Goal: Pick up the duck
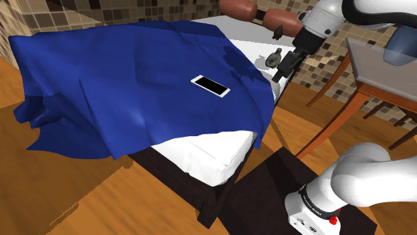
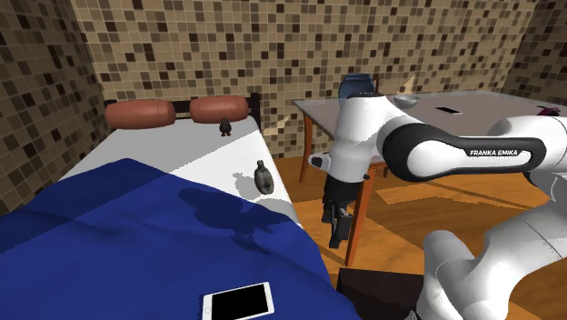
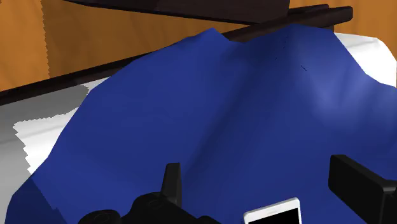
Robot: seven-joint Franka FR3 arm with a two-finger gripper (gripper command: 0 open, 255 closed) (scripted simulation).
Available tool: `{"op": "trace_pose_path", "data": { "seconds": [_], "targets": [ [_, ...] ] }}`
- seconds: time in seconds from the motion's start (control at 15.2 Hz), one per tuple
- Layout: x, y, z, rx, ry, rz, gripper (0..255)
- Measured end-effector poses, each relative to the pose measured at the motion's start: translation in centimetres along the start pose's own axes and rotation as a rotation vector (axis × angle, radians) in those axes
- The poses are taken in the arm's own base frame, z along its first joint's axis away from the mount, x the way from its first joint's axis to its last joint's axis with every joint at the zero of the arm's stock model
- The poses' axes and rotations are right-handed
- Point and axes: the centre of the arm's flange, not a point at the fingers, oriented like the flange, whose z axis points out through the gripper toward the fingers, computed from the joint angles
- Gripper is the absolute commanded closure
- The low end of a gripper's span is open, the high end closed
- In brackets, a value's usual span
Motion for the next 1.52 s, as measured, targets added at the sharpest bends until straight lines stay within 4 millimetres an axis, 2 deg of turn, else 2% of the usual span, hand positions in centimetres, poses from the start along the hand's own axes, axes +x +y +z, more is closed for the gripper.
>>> {"op": "trace_pose_path", "data": {
  "seconds": [0.13, 0.59, 0.92, 1.25, 1.52],
  "targets": [
    [0.5, 0.2, 0.2, -0.005, 0.0, 0.018, 0],
    [7.5, 3.9, 1.8, -0.066, 0.009, 0.276, 0],
    [12.0, 8.0, 3.1, -0.114, 0.016, 0.476, 0],
    [15.7, 13.1, 4.1, -0.161, 0.024, 0.676, 0],
    [17.7, 17.5, 4.6, -0.2, 0.029, 0.836, 0]
  ]
}}
